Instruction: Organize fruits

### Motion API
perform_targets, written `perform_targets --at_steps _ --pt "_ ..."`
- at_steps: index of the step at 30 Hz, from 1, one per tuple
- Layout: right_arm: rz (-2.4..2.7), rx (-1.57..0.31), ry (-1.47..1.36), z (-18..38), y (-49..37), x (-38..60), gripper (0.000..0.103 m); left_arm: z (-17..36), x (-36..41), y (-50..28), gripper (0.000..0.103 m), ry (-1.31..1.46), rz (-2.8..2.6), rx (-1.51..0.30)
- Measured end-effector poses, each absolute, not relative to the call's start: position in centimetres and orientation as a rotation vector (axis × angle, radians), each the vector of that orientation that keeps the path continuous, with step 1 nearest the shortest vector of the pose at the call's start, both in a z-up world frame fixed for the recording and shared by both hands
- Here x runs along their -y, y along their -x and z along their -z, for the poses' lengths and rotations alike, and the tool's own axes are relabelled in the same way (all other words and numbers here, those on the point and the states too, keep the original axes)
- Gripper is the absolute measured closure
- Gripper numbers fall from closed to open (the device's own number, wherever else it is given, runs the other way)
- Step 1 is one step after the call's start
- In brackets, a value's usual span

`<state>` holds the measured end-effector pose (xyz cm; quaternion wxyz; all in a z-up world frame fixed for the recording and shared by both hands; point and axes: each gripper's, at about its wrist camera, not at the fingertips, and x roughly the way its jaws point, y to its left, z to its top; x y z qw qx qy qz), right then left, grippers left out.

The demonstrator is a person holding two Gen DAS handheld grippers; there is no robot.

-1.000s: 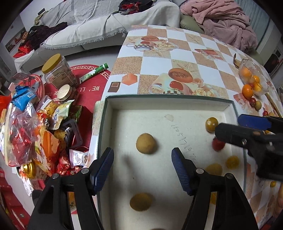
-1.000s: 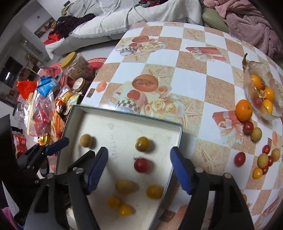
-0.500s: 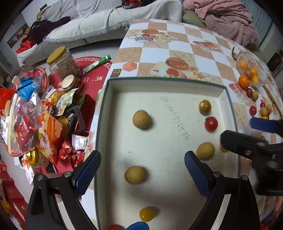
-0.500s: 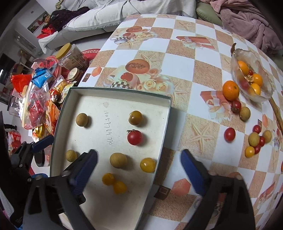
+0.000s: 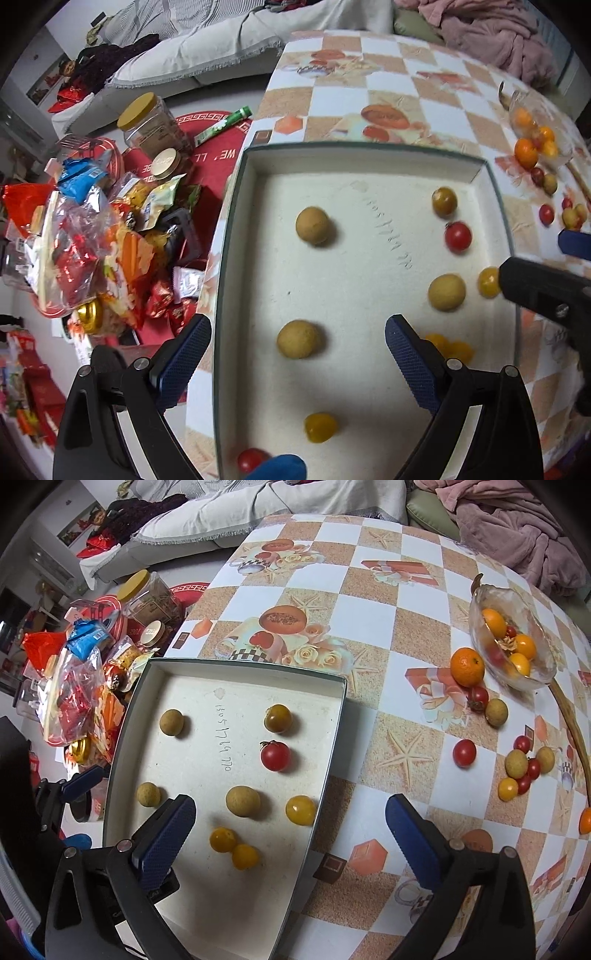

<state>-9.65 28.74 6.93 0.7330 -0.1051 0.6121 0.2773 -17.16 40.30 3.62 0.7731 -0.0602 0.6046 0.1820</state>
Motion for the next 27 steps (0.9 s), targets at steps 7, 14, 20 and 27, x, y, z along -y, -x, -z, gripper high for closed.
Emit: perform_targets --at_steps 7,14,20,27 --pt "-0.613 -1.348 0.238 -7.1 10.2 -28.5 0.000 -3.8 -39.9 18.2 0.007 0.197 -0.343 -1.322" --pt "-0.616 -1.350 0.252 -7.1 10.6 -28.3 0.000 -3.9 -39.3 18.9 0.007 0.189 -0.338 -1.332" --pt "-0.620 -1.355 0.259 -7.0 10.8 -28.5 0.000 -3.9 -39.0 19.2 0.007 0.186 -0.319 -1.337" --pt "-0.626 -1.356 0.298 -6.8 11.2 -28.9 0.000 -3.7 -38.7 19.5 0.007 0.182 -0.308 -1.346"
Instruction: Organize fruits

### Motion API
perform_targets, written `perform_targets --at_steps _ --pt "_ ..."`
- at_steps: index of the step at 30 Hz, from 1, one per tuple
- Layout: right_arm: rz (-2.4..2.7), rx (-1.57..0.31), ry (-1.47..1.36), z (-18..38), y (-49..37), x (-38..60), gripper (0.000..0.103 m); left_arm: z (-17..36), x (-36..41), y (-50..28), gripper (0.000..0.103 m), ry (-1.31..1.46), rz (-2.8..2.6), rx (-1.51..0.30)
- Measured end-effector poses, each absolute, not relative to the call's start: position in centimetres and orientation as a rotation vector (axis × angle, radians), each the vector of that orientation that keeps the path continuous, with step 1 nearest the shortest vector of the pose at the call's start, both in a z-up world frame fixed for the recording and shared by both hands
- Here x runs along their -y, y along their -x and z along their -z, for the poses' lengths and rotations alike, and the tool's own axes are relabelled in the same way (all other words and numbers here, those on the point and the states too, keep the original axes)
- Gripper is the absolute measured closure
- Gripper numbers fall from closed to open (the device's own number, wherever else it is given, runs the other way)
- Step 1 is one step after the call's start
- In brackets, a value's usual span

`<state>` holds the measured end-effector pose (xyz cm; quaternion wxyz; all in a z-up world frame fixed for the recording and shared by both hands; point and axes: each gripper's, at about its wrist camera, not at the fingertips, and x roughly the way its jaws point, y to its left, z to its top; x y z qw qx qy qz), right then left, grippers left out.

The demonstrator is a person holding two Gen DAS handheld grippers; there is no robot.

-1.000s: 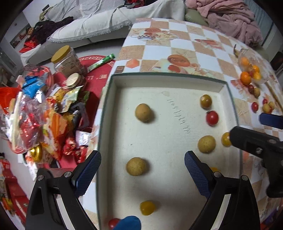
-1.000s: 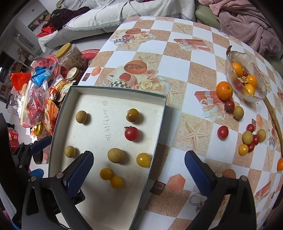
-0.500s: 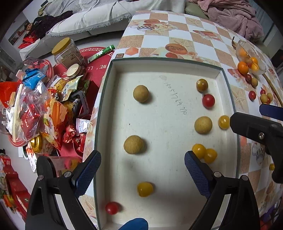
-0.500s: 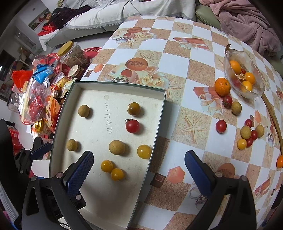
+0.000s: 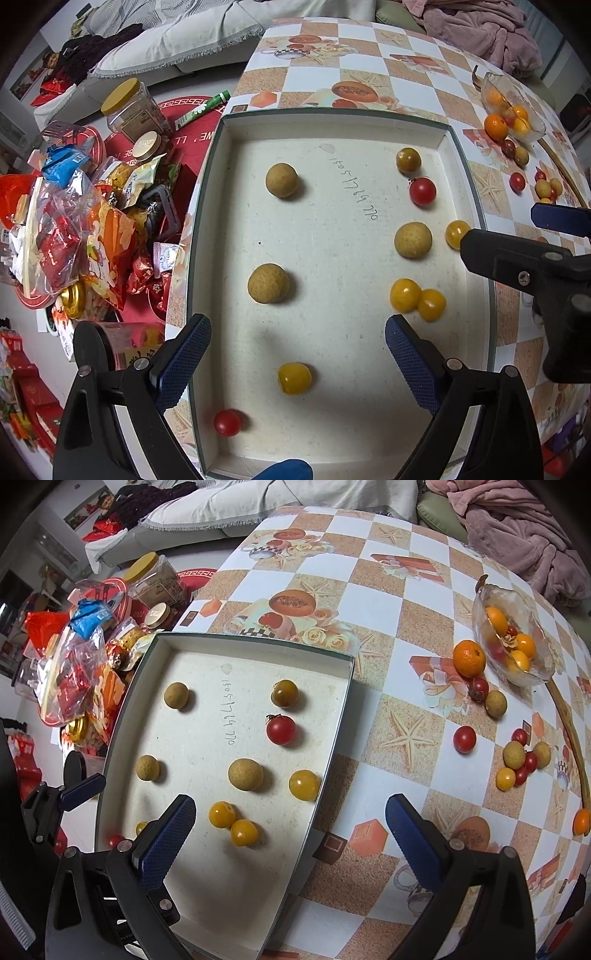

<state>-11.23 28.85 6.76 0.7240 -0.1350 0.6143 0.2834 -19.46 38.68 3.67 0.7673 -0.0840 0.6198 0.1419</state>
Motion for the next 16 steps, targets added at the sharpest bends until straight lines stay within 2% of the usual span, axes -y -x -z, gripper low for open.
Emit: perform_targets --at_steps 16 --pt "-0.631 -1.360 0.324 -6.49 11.58 -29.37 0.000 -3.64 -38.61 19.95 0.007 0.195 -0.294 -1.340"
